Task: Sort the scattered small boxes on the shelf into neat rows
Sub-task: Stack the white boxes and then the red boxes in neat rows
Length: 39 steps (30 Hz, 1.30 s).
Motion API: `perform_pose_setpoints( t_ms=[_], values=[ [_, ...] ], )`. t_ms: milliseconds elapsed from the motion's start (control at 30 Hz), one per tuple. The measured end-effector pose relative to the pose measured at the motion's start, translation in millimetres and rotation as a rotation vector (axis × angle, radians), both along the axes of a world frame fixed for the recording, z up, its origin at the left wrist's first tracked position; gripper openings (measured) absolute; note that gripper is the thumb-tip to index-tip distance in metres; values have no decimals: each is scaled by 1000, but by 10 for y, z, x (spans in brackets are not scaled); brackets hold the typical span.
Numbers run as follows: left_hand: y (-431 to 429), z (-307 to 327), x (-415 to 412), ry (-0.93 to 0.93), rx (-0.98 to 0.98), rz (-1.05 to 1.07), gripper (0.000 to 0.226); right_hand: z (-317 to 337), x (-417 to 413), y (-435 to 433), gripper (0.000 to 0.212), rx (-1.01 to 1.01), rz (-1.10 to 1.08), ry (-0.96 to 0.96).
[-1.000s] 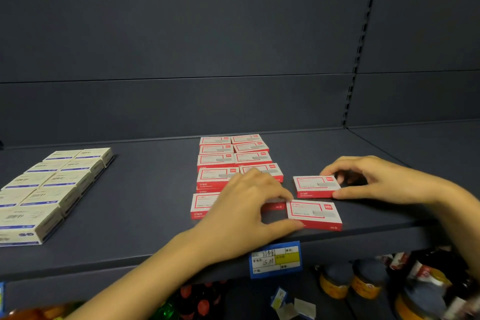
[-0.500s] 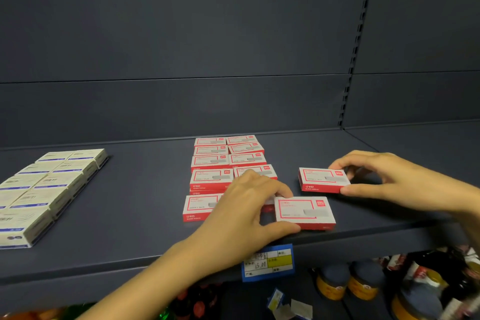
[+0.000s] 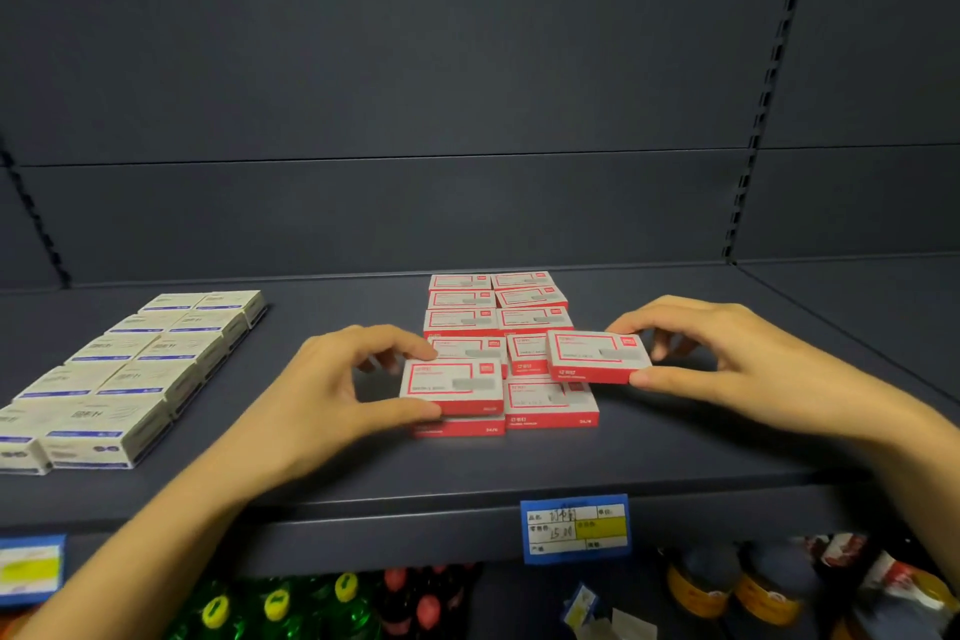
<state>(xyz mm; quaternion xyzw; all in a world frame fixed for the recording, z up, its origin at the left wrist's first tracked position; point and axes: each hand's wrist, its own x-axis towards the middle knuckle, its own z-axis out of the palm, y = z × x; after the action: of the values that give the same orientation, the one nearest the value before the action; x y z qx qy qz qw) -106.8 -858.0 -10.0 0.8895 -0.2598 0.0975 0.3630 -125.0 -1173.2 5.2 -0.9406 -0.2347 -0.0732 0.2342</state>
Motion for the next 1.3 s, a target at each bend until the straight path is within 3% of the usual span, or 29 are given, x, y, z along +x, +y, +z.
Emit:
perform_pose_setpoints(
  t_ms=[267, 667, 767, 900, 933, 1000, 1067, 1167, 1300],
  values=[
    [-7, -163, 88, 83, -56, 9, 42, -114, 48, 223, 56, -59, -11, 16],
    [-51, -296, 47, -70, -135, 108, 37, -241, 73, 324, 39, 49, -72, -48],
    [-68, -302, 40, -38, -288, 117, 50, -286, 75, 394, 44, 316, -124, -36],
    [-185, -284, 106, 379, -662, 57, 66, -400, 170, 530, 56, 924, -237, 267],
    [-232, -298, 125, 422, -675, 43, 63, -436, 185, 552, 55, 1020, -229, 333],
    [-305, -323, 144, 451, -671, 32, 42, -469, 208, 618, 43, 1087, -234, 407],
    [-395, -327, 174, 545, -722, -37, 45, -494, 242, 704, 27, 1107, -256, 444],
    [-468, -366, 233, 619, -877, -51, 51, -568, 242, 793, 38, 1121, -241, 443],
    [-512, -367, 233, 647, -916, 4, 43, -582, 222, 830, 33, 1133, -232, 482]
  ],
)
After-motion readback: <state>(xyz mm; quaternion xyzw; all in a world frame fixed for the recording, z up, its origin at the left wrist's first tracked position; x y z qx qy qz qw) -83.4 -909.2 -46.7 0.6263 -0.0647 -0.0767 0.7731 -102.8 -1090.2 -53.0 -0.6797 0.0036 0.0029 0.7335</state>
